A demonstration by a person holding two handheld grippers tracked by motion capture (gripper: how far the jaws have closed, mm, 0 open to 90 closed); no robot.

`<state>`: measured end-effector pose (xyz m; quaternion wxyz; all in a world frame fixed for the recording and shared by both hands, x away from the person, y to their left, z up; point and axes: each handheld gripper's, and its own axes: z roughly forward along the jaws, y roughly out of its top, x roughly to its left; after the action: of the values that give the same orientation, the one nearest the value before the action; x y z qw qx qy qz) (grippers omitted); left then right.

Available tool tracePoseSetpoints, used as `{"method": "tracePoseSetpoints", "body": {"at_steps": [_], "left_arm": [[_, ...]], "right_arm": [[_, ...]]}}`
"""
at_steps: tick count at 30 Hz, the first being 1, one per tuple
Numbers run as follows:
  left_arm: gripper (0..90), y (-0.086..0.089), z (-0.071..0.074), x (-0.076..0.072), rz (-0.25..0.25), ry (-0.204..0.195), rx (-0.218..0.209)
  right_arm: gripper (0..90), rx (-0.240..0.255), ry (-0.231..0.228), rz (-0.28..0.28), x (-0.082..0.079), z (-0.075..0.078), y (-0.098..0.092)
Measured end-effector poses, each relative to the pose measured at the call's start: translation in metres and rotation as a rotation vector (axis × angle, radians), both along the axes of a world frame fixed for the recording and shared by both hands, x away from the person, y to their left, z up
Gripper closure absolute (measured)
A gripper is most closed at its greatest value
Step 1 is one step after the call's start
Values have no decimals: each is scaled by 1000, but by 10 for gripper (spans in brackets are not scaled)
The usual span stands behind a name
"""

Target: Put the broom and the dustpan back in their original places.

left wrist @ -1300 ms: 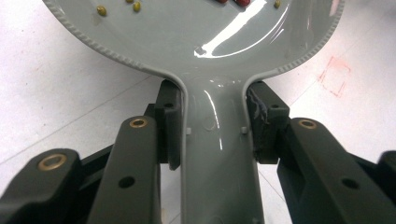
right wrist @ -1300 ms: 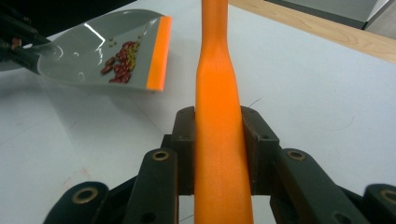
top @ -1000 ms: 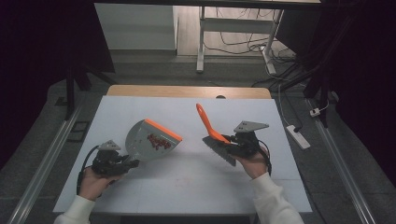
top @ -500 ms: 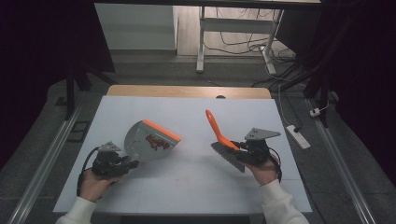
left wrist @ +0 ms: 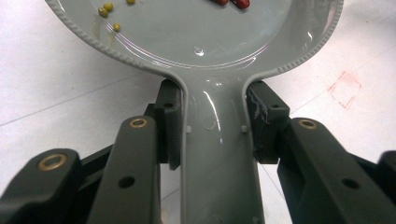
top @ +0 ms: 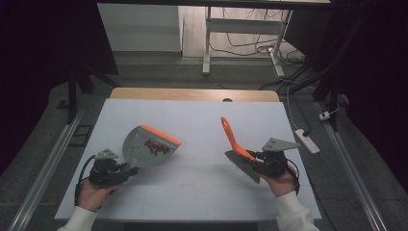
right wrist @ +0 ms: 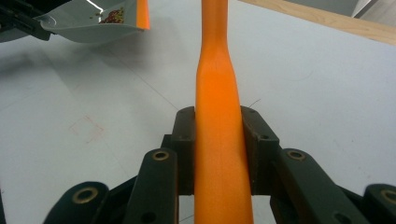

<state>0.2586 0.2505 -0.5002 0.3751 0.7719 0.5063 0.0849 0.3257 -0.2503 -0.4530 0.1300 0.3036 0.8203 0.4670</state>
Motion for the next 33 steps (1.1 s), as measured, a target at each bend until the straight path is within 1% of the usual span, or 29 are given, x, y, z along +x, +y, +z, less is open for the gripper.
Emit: {"method": "tracePoseSetpoints", "body": {"at_steps": [3, 8, 12, 17, 20, 22, 24, 27, 33], "left_arm": [[616, 1, -1, -2, 18, -2, -3], [616, 1, -4, -6, 44, 8, 0], [616, 0, -6, -9, 71, 15, -2], [616, -2, -9, -12, 103, 21, -4], [616, -4, -11, -13, 130, 26, 6], [616, -5, -13, -14, 145, 30, 16], [616, -6, -15, -15, 163, 35, 15], [616, -8, -16, -15, 189, 33, 23], [616, -10, -18, -15, 244, 31, 17]], "right_arm": [[698, 0, 8, -2, -2, -2, -3], [698, -1, 31, -1, -5, -6, -7], [698, -11, 53, -18, -8, -9, -8], [698, -5, 73, -23, -9, -13, -13], [698, -1, 86, -31, -10, -14, -15], [698, -9, 89, -40, -11, -14, -15], [698, -16, 91, -42, -13, -13, -14], [698, -17, 96, -33, -14, -14, -14], [698, -24, 114, -35, -16, -14, -14]]}}
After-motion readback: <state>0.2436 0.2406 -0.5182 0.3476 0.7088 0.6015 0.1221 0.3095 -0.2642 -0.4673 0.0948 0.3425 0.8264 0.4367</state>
